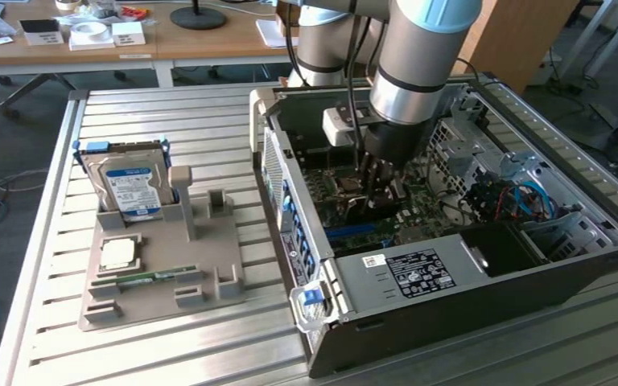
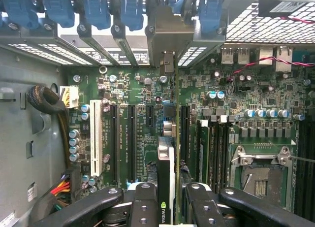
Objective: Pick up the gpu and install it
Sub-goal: 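Insert the gpu into the slot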
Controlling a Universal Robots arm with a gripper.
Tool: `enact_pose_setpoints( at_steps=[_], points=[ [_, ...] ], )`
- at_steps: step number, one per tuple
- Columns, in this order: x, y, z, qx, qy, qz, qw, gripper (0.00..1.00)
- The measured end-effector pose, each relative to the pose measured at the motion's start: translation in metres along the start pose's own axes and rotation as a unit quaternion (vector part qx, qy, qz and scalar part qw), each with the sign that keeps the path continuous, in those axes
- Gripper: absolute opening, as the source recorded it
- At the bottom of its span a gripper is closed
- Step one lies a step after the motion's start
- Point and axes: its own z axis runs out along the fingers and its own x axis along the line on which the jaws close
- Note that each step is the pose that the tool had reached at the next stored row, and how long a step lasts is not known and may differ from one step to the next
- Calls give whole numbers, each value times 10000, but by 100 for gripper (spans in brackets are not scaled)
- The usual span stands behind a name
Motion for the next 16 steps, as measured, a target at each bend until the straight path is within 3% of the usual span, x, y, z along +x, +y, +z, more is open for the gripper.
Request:
enact_pose_setpoints(
  at_steps=[16],
  points=[
    [0, 25, 12, 1, -1, 0, 10000, 27]
  ],
)
